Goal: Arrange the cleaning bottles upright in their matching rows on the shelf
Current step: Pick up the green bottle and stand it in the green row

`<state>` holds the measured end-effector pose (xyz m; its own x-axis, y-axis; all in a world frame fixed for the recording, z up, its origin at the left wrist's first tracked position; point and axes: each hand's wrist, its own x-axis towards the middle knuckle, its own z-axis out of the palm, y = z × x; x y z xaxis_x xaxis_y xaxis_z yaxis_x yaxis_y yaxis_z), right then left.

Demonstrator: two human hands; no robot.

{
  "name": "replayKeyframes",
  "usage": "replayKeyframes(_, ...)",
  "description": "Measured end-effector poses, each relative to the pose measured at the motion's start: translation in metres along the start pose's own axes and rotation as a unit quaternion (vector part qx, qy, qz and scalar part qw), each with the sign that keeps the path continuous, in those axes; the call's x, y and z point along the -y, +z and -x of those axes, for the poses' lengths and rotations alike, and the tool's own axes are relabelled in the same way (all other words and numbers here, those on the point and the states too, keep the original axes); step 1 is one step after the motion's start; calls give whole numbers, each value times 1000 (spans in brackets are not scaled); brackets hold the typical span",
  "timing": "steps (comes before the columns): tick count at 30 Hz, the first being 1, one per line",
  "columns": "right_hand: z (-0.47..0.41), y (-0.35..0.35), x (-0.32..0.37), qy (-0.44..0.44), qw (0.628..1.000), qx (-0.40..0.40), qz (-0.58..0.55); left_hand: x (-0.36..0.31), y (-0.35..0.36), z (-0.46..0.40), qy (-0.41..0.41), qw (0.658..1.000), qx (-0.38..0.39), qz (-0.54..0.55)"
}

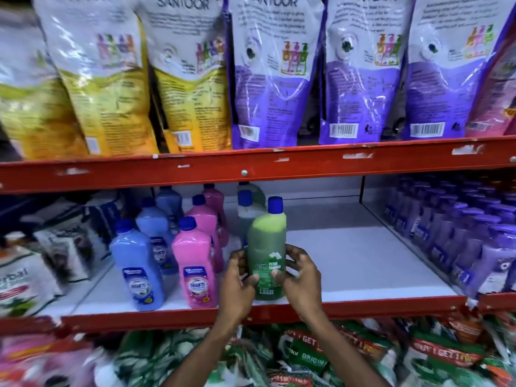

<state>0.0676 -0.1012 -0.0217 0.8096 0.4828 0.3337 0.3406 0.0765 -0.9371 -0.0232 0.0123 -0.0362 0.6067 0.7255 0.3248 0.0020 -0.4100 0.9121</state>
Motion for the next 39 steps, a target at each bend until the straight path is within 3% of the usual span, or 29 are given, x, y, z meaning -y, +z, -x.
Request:
replayKeyframes(6, -1, 20, -4, -15, 1000, 0, 25, 10, -11, -3, -2, 999, -14, -45)
replayKeyframes(13, 10, 26, -10, -24, 997, -69, 39, 6, -24, -5, -3, 997, 46, -58)
replayKeyframes(15, 12, 25, -10, -25, 999, -34, 31, 8, -26, -2, 4, 996, 56, -70)
replayKeyframes(18, 11, 20, -10, -29, 991, 116, 52, 6, -31, 6, 38, 989, 73, -124)
replayKeyframes(20, 5, 14, -8, -42, 981, 160, 98, 1, -33, 12, 63, 986, 72, -140)
replayKeyframes(24, -9, 6, -1, -45, 978, 166, 120, -9, -38, 18, 90, 986, 11, -141)
replayKeyframes(28, -19, 0, -4, -42, 975, 192, 104, -11, -36, 19, 73, 985, -2, -159)
replayKeyframes(31, -24, -3, -4, -25, 972, 213, 95, -7, -30, 9, 54, 975, 29, -213)
replayKeyframes(34, -29, -5, -7, -22, 970, 214, 112, -9, -27, 1, 3, 982, 86, -169)
replayKeyframes(39, -27, -5, -10, -11, 978, 179, 109, -2, -23, 1, 8, 987, 65, -147)
